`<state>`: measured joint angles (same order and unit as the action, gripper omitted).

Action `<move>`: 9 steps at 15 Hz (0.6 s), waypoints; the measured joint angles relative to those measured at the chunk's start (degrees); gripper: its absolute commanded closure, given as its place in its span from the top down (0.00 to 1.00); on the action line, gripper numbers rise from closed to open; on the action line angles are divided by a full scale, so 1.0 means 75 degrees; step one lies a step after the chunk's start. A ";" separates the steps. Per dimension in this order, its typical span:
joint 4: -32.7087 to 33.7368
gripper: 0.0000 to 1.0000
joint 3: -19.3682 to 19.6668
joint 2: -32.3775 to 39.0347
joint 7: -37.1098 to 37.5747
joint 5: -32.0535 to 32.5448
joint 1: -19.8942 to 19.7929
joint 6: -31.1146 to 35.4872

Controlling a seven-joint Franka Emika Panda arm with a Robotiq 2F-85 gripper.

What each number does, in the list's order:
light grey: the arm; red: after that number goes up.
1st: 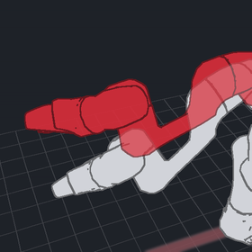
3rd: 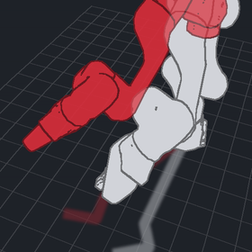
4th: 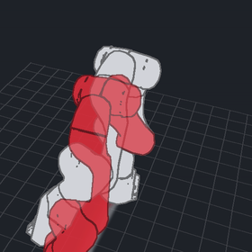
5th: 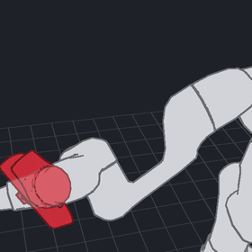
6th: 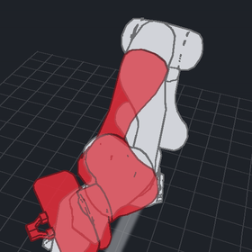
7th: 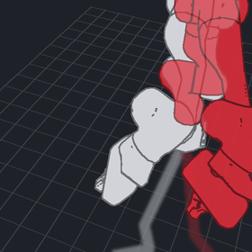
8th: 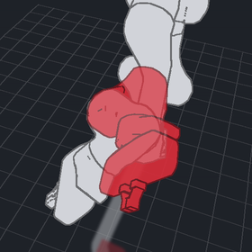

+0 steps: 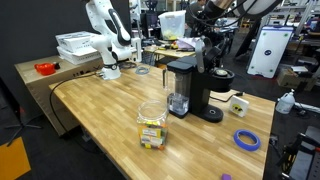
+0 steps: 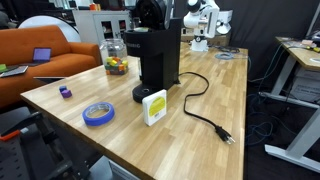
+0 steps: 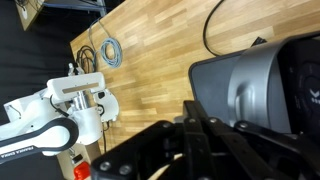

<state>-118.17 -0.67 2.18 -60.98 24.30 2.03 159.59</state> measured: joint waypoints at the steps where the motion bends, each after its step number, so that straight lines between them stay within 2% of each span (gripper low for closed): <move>1: -0.0023 0.00 -0.0016 -0.0001 0.0000 0.0000 0.0003 -0.0003; 9: -0.0288 0.00 -0.0078 -0.0174 0.0000 0.0016 0.0008 -0.0027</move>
<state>-120.32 -1.25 0.87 -60.98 24.42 2.08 159.39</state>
